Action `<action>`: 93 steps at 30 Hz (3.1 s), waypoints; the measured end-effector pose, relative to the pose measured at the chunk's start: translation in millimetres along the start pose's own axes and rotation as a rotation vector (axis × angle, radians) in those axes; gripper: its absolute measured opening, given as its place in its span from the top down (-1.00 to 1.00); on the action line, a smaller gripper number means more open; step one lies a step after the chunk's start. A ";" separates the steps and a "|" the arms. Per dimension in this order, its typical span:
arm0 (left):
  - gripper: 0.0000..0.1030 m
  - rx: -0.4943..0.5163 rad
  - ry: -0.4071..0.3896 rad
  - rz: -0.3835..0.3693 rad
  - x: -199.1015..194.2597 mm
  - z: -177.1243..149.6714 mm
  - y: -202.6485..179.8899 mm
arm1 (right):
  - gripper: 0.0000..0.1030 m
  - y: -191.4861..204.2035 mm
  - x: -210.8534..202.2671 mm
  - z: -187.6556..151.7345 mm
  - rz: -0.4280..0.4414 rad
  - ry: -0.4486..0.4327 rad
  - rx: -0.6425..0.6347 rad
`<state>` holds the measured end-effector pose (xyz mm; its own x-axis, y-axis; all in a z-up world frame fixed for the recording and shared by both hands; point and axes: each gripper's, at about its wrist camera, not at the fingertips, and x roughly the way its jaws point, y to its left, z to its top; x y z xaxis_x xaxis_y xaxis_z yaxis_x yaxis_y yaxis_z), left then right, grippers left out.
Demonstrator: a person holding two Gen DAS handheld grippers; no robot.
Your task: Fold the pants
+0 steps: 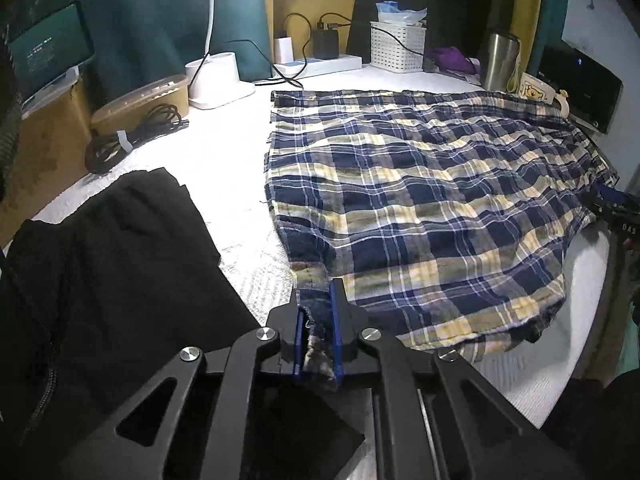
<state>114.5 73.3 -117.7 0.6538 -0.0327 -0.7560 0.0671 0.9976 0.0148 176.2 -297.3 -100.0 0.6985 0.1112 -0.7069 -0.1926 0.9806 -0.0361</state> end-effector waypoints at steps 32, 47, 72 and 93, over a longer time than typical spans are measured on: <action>0.34 -0.037 -0.111 -0.001 -31.6 31.5 -3.9 | -0.93 -32.7 -30.3 -29.3 0.186 0.074 0.252; 0.33 -0.049 -0.081 0.004 -14.0 31.2 4.1 | -1.00 -49.4 -39.1 -16.4 0.155 0.041 0.336; 0.12 -0.088 -0.030 -0.011 10.7 29.2 19.1 | -1.00 -56.6 6.5 11.7 0.176 0.020 0.417; 0.12 -0.127 0.022 -0.041 22.8 31.0 19.7 | -0.78 -39.6 30.7 36.5 0.249 -0.011 0.447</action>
<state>154.1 90.4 -114.3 0.6360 -0.0735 -0.7682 -0.0034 0.9952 -0.0979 230.5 -326.9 -94.5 0.6767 0.3495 -0.6480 -0.0421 0.8971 0.4399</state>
